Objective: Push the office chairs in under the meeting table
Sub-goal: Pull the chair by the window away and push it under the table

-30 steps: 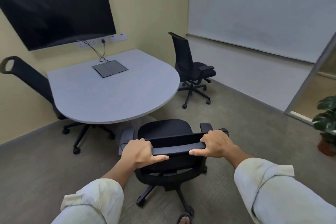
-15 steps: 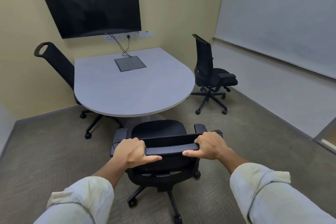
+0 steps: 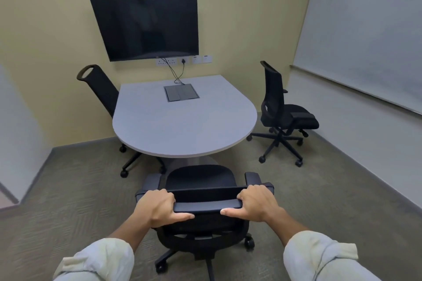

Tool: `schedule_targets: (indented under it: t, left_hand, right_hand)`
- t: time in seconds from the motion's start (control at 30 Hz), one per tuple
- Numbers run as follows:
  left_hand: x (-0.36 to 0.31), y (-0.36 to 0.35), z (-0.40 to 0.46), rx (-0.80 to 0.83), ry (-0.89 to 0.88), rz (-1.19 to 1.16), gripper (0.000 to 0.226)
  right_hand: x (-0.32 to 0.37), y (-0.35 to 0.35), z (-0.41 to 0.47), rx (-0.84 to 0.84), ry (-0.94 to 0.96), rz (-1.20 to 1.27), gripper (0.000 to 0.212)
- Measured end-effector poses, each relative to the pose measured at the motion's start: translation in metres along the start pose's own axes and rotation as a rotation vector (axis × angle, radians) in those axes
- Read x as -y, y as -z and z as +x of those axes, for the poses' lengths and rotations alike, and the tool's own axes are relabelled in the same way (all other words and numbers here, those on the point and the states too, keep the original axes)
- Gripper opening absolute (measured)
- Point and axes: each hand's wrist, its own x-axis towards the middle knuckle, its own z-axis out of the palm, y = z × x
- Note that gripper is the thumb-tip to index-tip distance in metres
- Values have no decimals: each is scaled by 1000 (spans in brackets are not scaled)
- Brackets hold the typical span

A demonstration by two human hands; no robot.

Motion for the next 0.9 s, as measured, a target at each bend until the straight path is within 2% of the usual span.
schedule_targets:
  t: [0.4, 0.9]
  left_hand:
    - [-9, -5, 10, -2, 65, 5, 89]
    - [89, -6, 116, -28, 123, 32, 91]
  right_hand:
    - [-17, -11, 19, -8, 9, 53, 86]
    - [-27, -16, 167, -55, 16, -42, 90]
